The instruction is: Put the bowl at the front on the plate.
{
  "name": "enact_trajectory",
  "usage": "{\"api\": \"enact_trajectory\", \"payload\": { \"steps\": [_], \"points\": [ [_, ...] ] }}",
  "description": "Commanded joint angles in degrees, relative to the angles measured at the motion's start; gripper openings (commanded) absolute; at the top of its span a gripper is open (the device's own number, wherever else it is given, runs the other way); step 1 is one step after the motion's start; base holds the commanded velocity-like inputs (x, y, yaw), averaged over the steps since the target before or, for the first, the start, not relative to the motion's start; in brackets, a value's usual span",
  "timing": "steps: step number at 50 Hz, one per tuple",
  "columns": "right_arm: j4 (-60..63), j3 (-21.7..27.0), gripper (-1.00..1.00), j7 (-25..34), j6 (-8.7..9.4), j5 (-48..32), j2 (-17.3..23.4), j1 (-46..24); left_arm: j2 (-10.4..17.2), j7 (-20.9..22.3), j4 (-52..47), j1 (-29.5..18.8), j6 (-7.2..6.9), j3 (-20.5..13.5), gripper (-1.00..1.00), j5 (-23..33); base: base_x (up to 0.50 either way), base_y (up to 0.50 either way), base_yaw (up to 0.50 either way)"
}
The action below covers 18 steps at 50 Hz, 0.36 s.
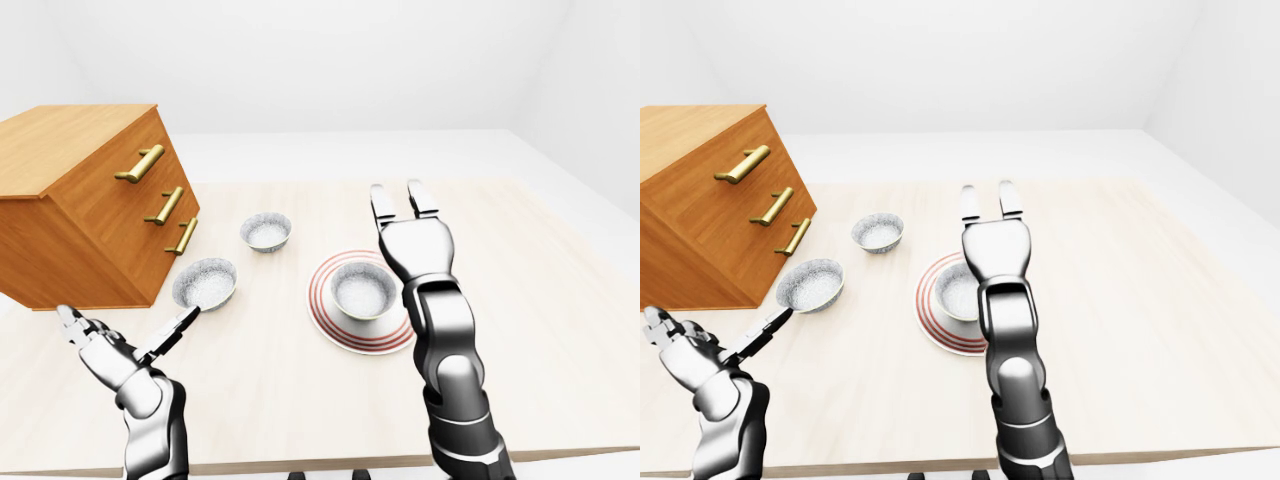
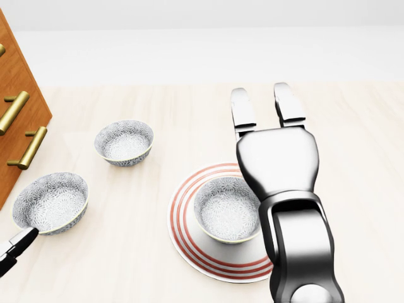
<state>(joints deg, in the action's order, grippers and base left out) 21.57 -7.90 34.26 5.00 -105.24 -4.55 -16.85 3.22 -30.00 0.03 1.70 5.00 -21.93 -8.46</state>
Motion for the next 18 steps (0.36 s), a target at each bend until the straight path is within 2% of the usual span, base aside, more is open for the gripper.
{"api": "enact_trajectory", "payload": {
  "steps": [1,5,8,14,18],
  "points": [
    [5.41,0.62,1.0,5.74,0.0,-6.19,-1.57,-6.4,0.3,0.0,1.18,-0.43,0.0,0.22,1.0,0.19,0.0,0.0,0.0],
    [6.28,1.04,1.0,5.74,0.0,-7.59,-2.07,-10.0,0.18,0.0,-0.06,0.09,0.0,0.15,1.0,0.23,0.0,0.0,0.0],
    [6.78,-0.39,1.0,5.74,0.0,-7.76,-0.01,-12.77,0.02,0.0,-0.8,0.35,0.0,-0.01,1.0,0.25,0.0,0.0,0.0],
    [7.66,-2.71,1.0,5.74,0.0,-7.76,3.85,-20.33,-0.37,0.0,-2.97,0.97,-1.64,-0.46,1.0,0.34,0.0,0.0,0.0],
    [7.97,-0.22,1.0,5.74,0.0,-7.76,-2.22,-21.13,-0.49,0.0,-3.27,1.01,-1.98,-0.57,1.0,0.49,0.0,0.0,0.0]
  ]
}}
